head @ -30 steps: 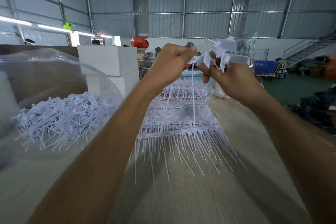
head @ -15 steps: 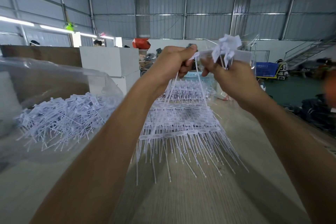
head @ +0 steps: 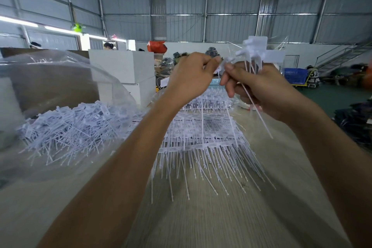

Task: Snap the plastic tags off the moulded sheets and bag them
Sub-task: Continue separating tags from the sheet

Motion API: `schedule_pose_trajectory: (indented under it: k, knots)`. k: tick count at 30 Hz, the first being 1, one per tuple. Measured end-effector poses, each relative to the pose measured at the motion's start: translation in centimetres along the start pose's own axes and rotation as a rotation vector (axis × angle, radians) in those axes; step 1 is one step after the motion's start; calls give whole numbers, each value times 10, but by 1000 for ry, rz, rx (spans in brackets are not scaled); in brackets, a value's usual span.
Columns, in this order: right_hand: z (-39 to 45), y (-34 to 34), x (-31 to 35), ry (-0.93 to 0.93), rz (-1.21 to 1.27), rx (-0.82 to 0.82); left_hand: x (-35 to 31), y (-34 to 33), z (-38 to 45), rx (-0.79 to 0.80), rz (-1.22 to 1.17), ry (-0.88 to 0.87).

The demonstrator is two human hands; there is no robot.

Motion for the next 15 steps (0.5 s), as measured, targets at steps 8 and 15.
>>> schedule_pose_trajectory:
  k: [8,15]
  knots:
    - [-1,0,0,3,-2,11,0,-1,0,7,21,-8]
    - [0,14,5,56,177,-89,3,0,2,11,-261,26]
Point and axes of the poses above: each hand's wrist, its own z-axis towards the middle knuckle, its own y-axis out of the back of the hand, x = y × z, the point moved 9 cm from there along z, towards the middle knuckle, and after that the axes turned 14 degrees about -z, right-handed, at the moved point
